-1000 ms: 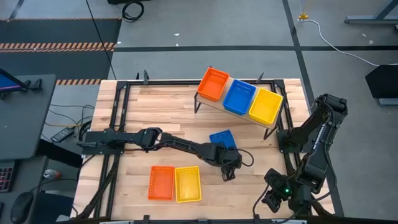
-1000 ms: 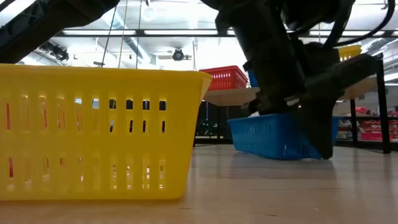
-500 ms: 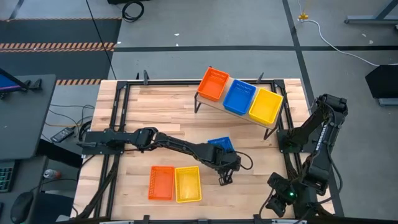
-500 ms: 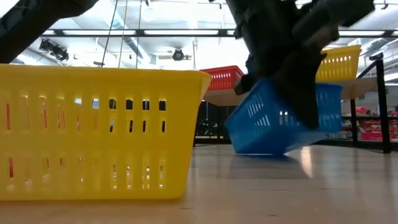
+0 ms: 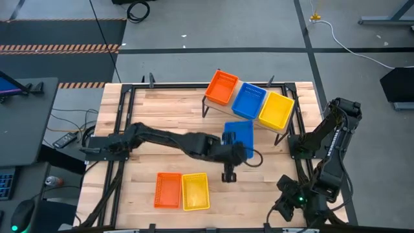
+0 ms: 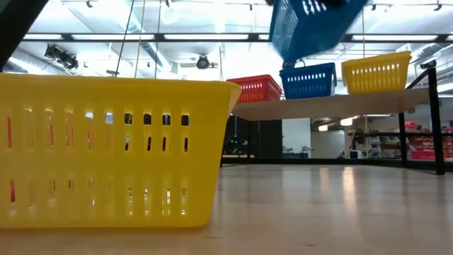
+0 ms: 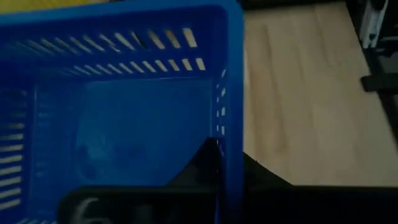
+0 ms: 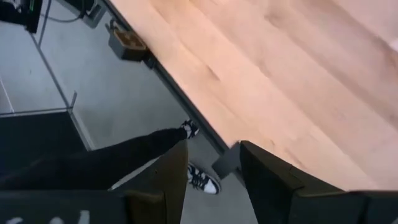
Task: Stack baskets on shelf by color
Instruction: Stack the blue basket on the blue basket on the shelf
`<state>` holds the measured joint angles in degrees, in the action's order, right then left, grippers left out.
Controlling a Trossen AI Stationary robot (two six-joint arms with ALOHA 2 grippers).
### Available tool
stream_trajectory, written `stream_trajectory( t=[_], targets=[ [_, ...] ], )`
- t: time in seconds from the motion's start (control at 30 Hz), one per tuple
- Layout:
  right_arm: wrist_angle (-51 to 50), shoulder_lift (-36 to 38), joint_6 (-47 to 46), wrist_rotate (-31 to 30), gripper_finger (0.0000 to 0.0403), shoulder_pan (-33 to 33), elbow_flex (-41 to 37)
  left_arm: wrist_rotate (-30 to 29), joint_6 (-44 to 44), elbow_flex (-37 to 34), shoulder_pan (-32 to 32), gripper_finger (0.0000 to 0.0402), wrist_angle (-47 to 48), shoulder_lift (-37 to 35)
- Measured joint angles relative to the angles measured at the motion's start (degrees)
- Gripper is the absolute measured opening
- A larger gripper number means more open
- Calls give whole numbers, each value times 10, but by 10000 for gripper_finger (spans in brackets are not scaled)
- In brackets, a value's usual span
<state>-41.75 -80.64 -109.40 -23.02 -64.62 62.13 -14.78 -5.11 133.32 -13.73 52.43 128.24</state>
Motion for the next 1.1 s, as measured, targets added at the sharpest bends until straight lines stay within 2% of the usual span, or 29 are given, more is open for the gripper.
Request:
stream_trajectory(
  t=[0.27, 0.43, 0.5, 0.63, 0.9, 1.1],
  targets=[
    [3, 0, 14, 0, 154, 41, 0, -6, 212, 0, 44, 6, -29, -42],
    [7, 0, 14, 0, 154, 69, 0, -1, 299, 0, 83, 7, -26, -48],
    [11, 0, 14, 1, 154, 80, 0, 27, 326, 0, 102, 7, -32, -50],
    [10, 0, 16, 1, 154, 106, 0, 82, 365, -1, 140, 8, -34, -50],
    [10, 0, 40, 2, 154, 158, 0, 88, 415, -1, 201, 9, -96, -50],
    [10, 0, 57, 6, 154, 192, 0, 135, 414, -1, 224, 9, -97, -45]
  ],
)
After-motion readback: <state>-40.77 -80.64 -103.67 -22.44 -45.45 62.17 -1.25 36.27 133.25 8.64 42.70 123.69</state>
